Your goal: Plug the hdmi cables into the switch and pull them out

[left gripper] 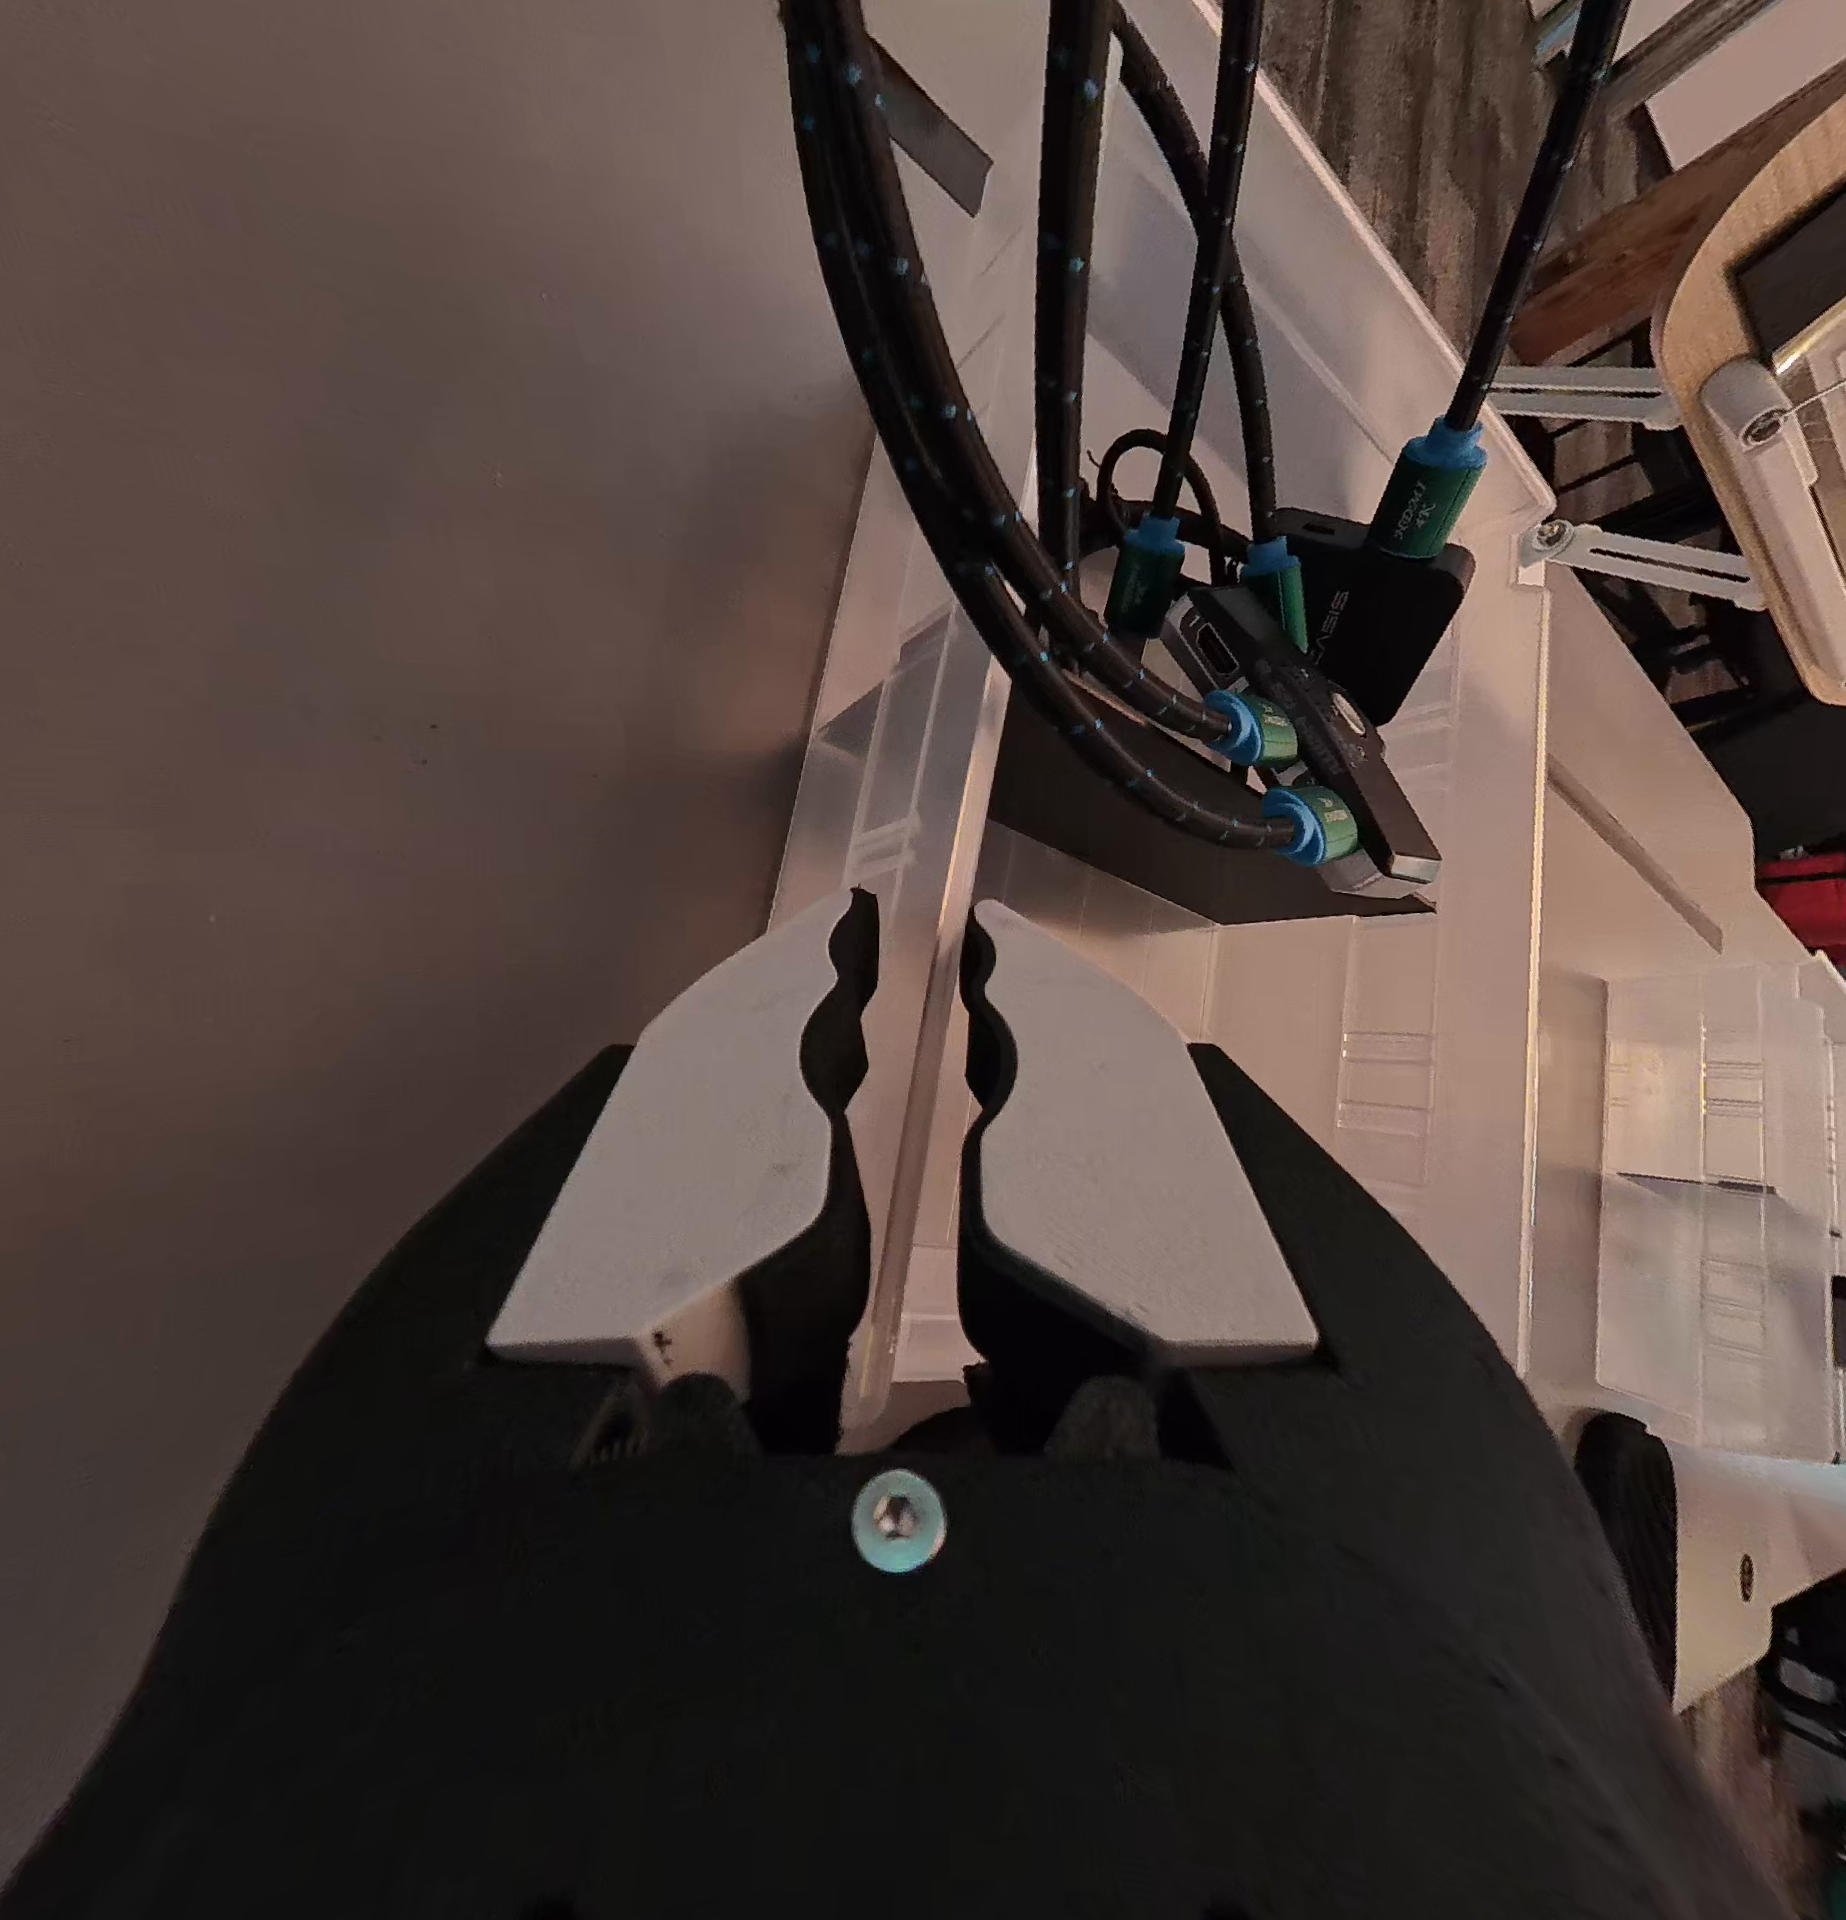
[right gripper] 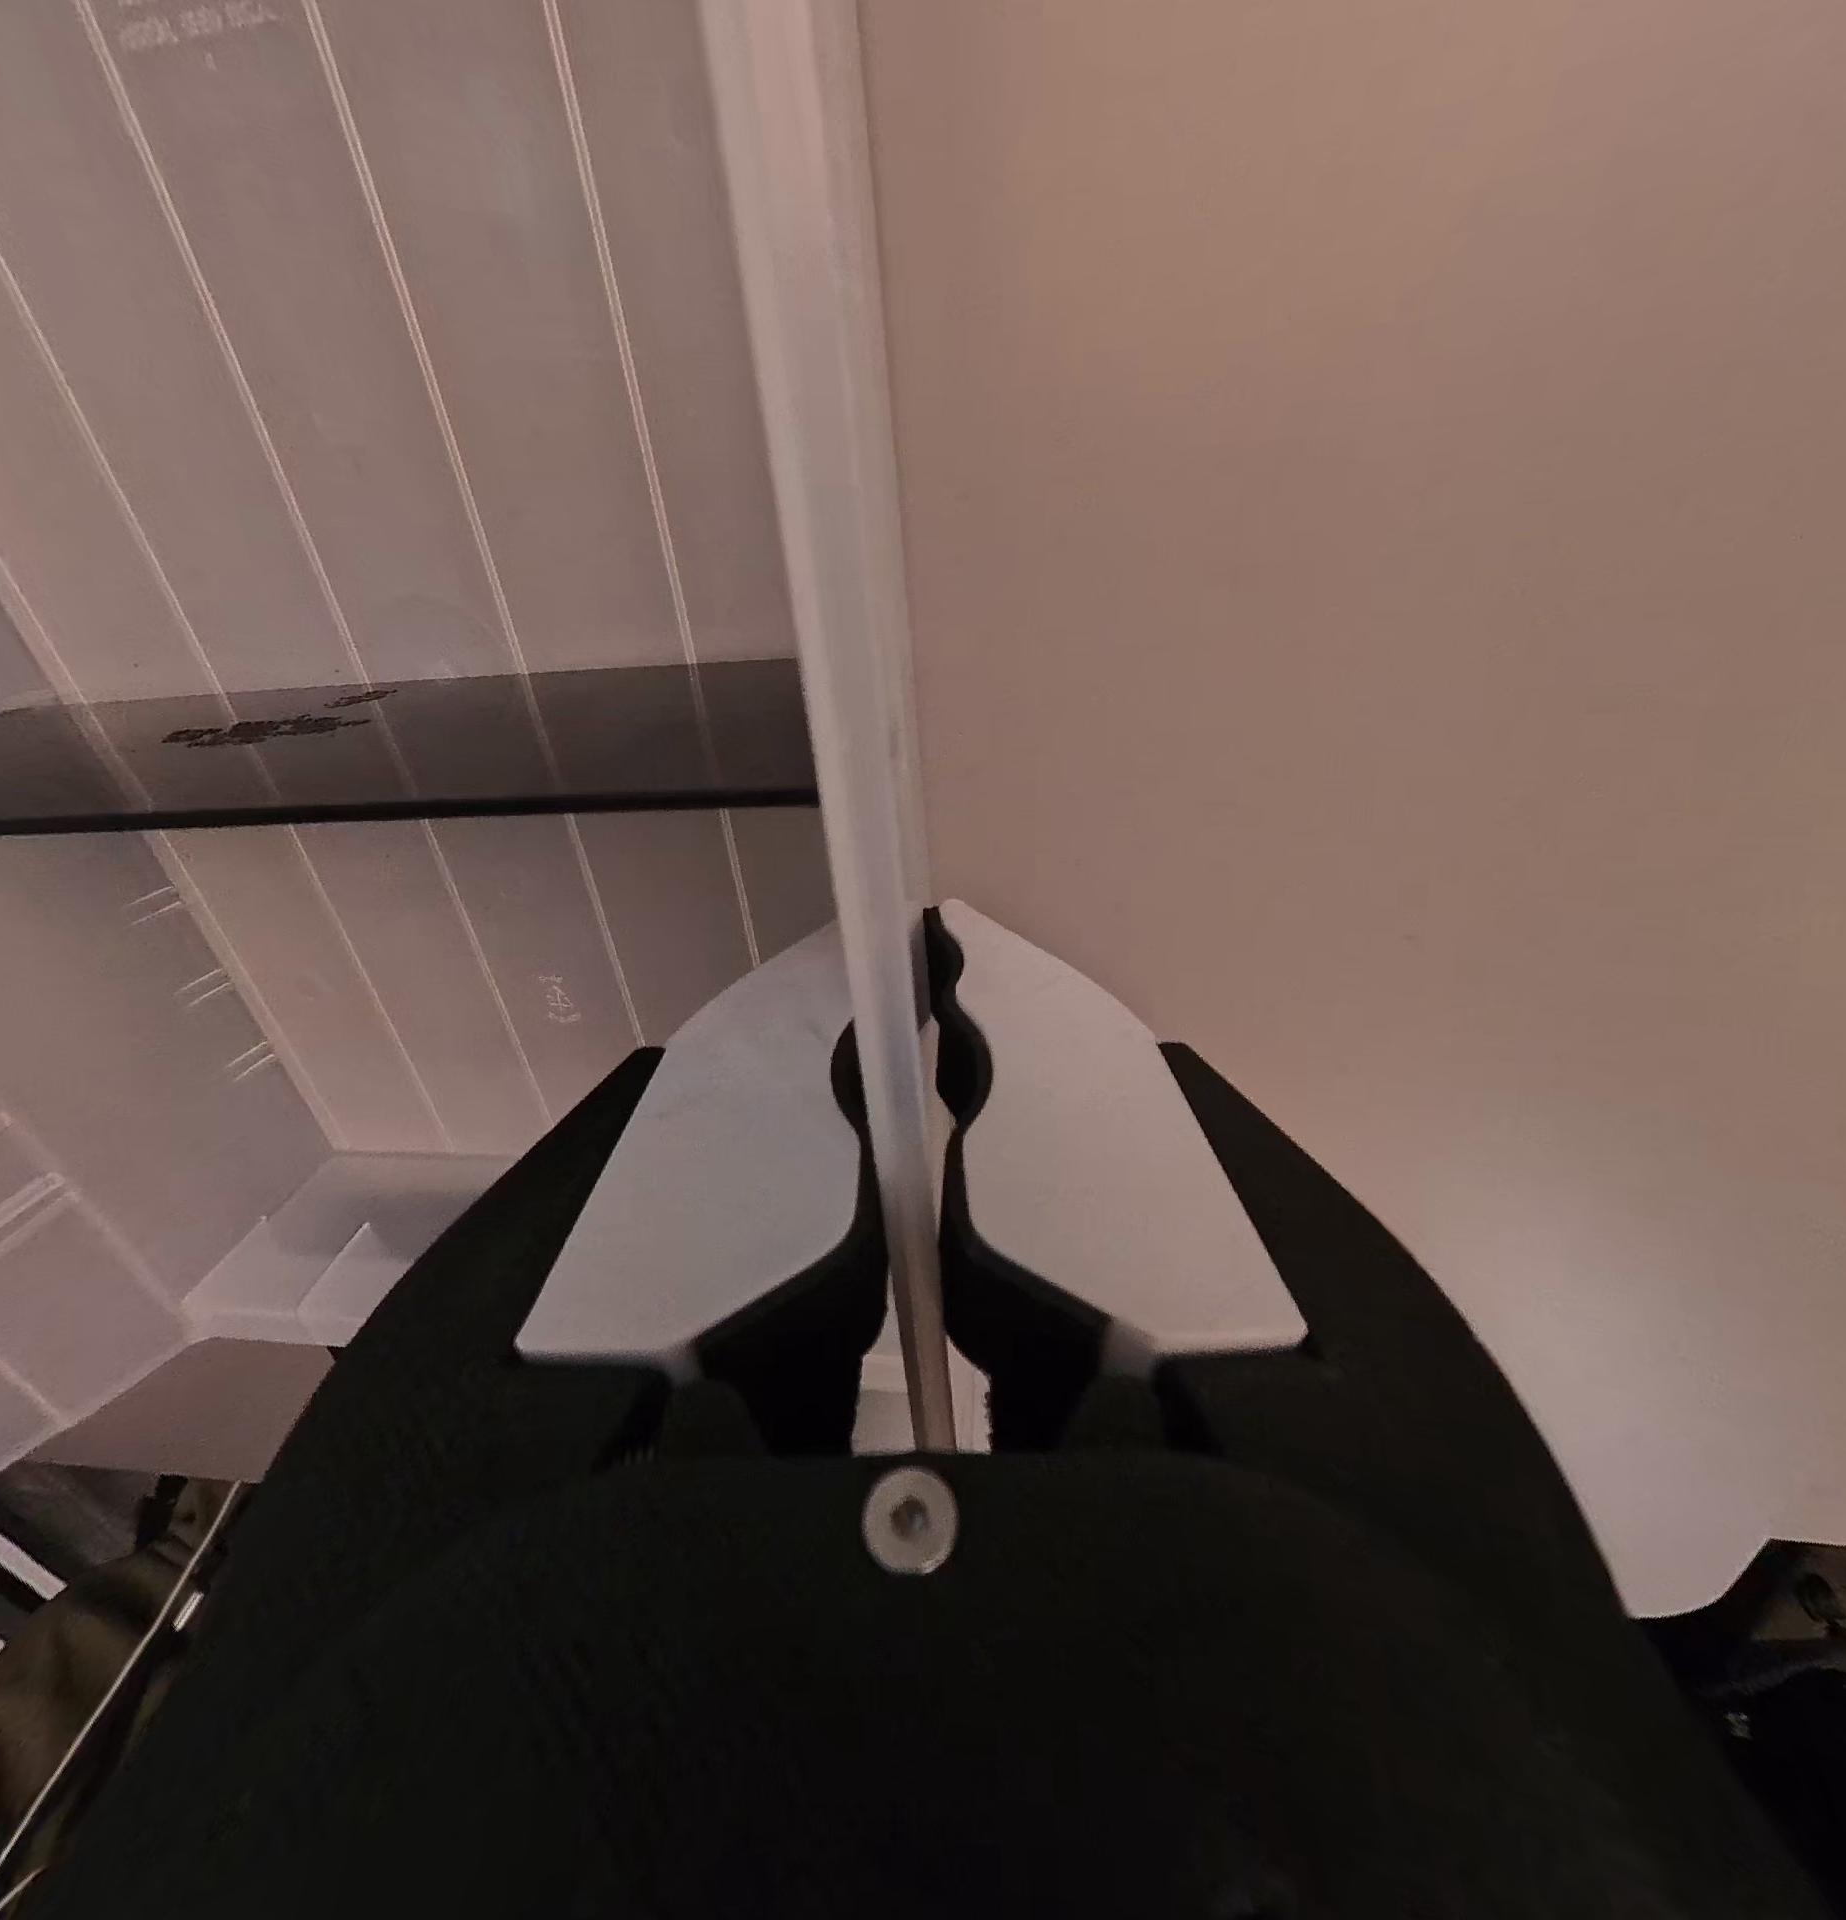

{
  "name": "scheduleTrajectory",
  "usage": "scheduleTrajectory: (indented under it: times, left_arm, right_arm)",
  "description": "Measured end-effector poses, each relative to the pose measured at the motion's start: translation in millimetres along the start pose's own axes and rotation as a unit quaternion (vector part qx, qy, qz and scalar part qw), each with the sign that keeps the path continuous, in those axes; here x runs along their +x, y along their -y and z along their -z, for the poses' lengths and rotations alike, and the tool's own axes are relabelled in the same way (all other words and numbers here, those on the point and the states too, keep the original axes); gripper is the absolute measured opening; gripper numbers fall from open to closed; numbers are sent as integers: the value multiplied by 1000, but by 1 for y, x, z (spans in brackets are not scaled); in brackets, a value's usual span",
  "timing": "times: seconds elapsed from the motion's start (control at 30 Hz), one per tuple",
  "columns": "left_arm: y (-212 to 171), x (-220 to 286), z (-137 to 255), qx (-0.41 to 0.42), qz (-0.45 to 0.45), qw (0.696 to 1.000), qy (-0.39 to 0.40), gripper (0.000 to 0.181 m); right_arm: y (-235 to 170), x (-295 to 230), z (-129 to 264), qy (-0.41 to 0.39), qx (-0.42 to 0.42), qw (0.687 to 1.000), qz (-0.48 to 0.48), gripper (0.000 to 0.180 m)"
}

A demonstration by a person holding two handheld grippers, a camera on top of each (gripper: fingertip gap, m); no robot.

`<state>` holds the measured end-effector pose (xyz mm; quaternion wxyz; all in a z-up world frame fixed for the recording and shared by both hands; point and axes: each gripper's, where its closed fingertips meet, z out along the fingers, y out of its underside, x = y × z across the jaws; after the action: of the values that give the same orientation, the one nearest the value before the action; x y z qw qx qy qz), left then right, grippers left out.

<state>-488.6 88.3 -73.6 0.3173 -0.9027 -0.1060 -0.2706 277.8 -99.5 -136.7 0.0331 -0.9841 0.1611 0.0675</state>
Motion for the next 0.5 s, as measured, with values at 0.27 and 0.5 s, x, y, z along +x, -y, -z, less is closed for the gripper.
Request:
scheduleTrajectory:
  times: [0.27, 0.5]
  left_arm:
    - [0, 1, 2, 2, 18, 1000, -11, 17]
    - [42, 23, 61, 141, -54, 989, -5, 30]
  right_arm:
    - [-2, 3, 1, -7, 7, 1000, 2, 7]
    - [10, 4, 37, -46, 89, 994, 38, 28]
